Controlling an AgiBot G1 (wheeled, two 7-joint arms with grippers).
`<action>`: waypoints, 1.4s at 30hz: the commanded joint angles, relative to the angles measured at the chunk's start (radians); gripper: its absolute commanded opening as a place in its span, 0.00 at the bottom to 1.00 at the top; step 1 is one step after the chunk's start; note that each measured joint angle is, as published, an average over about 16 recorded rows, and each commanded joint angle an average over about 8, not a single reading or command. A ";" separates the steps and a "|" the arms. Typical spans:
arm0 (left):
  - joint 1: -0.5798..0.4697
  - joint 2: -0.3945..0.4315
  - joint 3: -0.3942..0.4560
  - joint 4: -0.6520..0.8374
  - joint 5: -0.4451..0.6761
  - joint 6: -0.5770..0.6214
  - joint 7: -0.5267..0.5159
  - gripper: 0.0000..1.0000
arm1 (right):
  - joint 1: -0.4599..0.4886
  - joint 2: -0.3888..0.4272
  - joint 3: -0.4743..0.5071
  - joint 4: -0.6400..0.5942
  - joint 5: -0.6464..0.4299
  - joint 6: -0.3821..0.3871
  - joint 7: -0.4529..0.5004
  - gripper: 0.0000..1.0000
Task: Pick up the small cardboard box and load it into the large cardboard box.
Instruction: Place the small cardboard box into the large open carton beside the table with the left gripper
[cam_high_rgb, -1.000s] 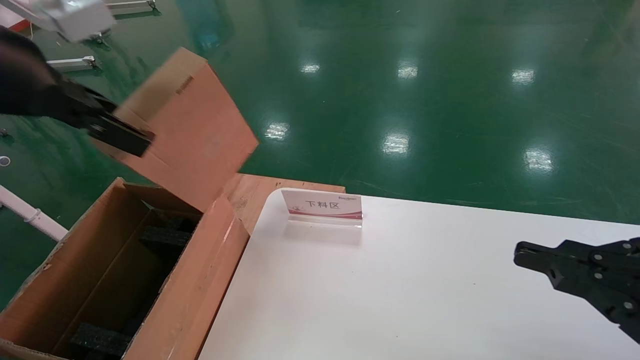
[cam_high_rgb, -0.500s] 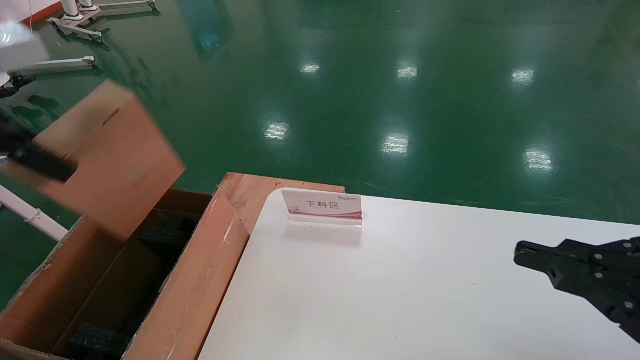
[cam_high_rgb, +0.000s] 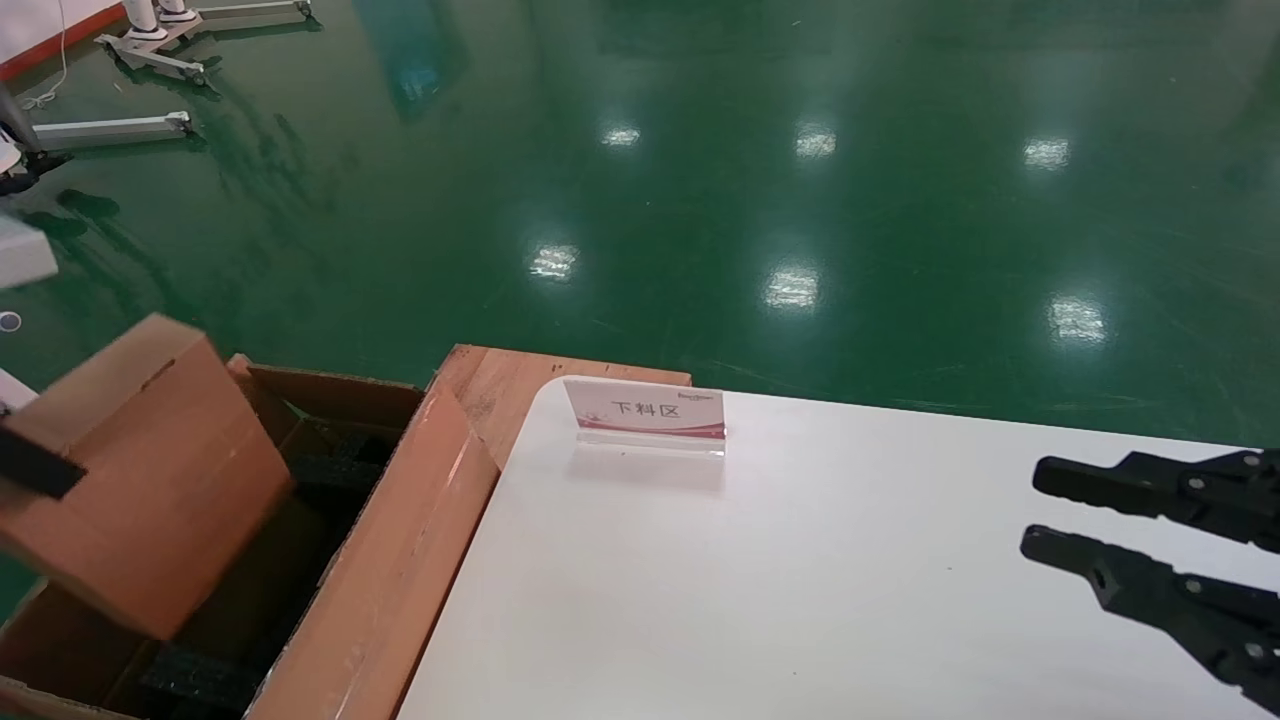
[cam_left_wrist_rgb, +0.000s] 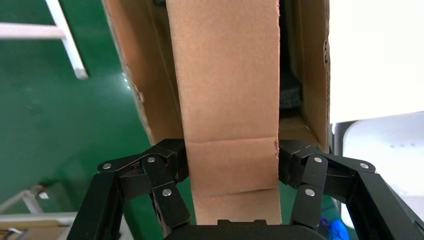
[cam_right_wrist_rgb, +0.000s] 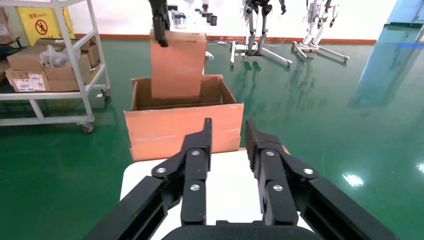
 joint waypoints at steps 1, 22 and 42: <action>0.000 -0.010 0.025 0.002 -0.010 -0.004 -0.002 0.00 | 0.000 0.000 0.000 0.000 0.000 0.000 0.000 1.00; 0.124 -0.179 -0.102 -0.086 0.143 -0.084 -0.075 0.00 | 0.000 0.001 -0.001 0.000 0.001 0.001 -0.001 1.00; 0.197 -0.290 -0.160 -0.121 0.259 -0.139 -0.072 0.00 | 0.001 0.001 -0.002 0.000 0.002 0.001 -0.001 1.00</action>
